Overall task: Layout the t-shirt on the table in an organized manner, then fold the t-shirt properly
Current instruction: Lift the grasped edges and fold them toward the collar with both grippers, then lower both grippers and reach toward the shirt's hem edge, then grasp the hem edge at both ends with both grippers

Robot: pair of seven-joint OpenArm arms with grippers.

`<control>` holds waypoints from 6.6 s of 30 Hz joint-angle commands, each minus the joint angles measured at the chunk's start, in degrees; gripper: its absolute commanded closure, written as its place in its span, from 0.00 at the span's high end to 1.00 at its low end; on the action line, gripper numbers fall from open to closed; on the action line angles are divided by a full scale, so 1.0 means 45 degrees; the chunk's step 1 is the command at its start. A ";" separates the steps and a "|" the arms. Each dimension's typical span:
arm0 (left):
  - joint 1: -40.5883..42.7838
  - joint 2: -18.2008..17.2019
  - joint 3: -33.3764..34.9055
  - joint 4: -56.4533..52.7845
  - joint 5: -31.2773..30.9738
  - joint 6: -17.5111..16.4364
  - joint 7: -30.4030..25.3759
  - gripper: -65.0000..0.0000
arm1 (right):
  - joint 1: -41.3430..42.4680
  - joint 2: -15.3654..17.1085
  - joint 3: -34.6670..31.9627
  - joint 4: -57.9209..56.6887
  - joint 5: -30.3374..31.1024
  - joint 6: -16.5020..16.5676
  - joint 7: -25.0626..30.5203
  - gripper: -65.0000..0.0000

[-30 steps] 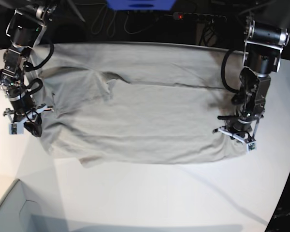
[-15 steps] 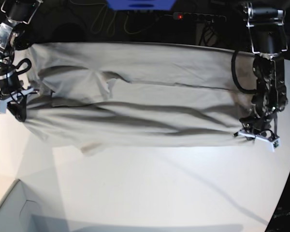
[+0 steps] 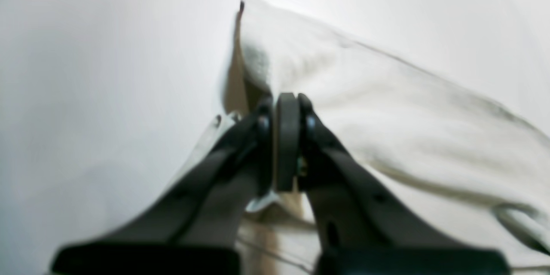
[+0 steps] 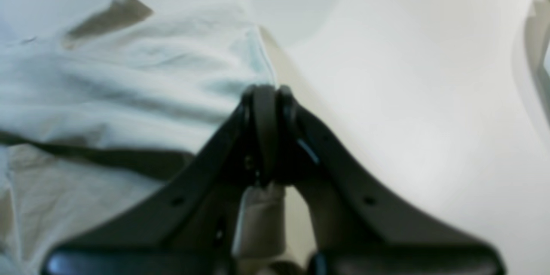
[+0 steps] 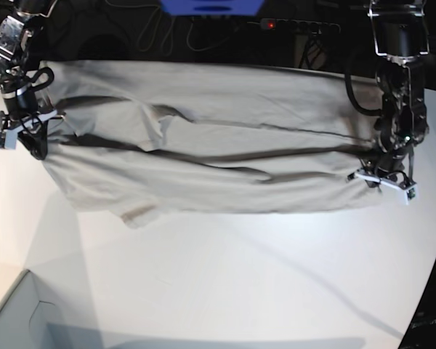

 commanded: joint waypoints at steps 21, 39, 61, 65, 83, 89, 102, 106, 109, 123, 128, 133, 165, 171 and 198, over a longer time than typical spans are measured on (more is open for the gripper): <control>-0.0292 0.0408 -0.2214 0.0383 -0.0022 -0.0049 0.1308 0.46 | 0.0079 0.0128 0.0177 0.0799 -0.1805 0.0183 0.0415 0.41; -0.5391 -0.0256 -0.2116 -0.6435 0.0095 -0.0068 0.0194 0.46 | 0.0704 -0.0126 0.0157 0.1424 -0.1864 0.0183 0.0337 0.45; -0.5391 -0.0314 0.0990 -0.7842 0.0095 -0.0068 -0.2267 0.02 | 0.2345 0.0010 0.0040 0.1189 -0.1903 0.0183 0.0083 0.46; -0.5391 -0.0314 0.0990 -0.7842 0.0095 -0.0049 -0.2267 0.00 | 0.3888 0.0440 -0.0917 0.0388 -0.1923 0.0183 -0.2613 0.49; -0.5215 -0.0295 0.0990 -0.7822 0.0095 -0.0049 -0.2306 0.00 | 0.7815 0.1144 -0.3184 -0.5238 -0.1923 0.0183 -0.5895 0.55; -0.5195 -0.0314 0.0990 -0.7822 0.0095 -0.0049 -0.2267 0.00 | 0.7913 0.1280 -0.3184 -0.5629 -0.1923 0.0183 -0.4957 0.55; -0.5195 -0.0295 0.0990 -0.7822 0.0095 -0.0049 -0.2267 0.00 | 0.7190 0.1319 -0.3203 -0.5668 -0.1923 -0.0413 -0.4703 0.55; -0.5137 -0.0295 0.0990 -0.7822 0.0095 -0.0049 -0.2267 0.00 | 0.7151 0.1319 -0.3985 -0.5668 -0.1923 -0.0413 -0.4703 0.53; -0.5000 -0.0295 0.0990 -0.7822 0.0095 -0.0049 -0.2326 0.00 | 0.7053 0.1319 -0.4590 -0.5668 -0.1923 -0.0413 -0.4703 0.39; -0.4961 -0.0314 0.0931 -0.7646 -0.0002 -0.0049 -0.2248 0.00 | 0.7581 0.1593 -0.4629 -0.5570 -0.1825 -0.0452 -0.4703 0.00; -0.4961 -0.0314 0.0990 -0.6240 0.0056 -0.0049 -0.2248 0.00 | 0.7561 0.1671 -0.4532 -0.4066 -0.1825 -0.0452 -0.4742 0.00; -0.4961 -0.0334 0.0931 -0.4833 0.0017 -0.0049 -0.2228 0.00 | 0.7542 0.1280 -0.3477 -0.2718 -0.1805 -0.0433 -0.4820 0.00; -0.3476 -0.0275 0.0990 -0.0809 0.0076 -0.0068 -0.2248 0.00 | 0.3674 -0.0146 -0.0722 0.0760 -0.1805 0.0183 -0.3648 0.00; -0.3183 -0.0334 0.0990 -0.0672 0.0017 -0.0088 -0.2248 0.00 | 0.3166 -0.0068 -0.0390 0.0779 -0.0926 0.0183 -0.3629 0.00; 0.2033 0.0565 -0.0827 0.3118 -0.0002 -0.0088 -0.2287 0.00 | 0.0431 -0.0165 -0.0449 0.2029 0.0930 0.0183 -0.3629 0.00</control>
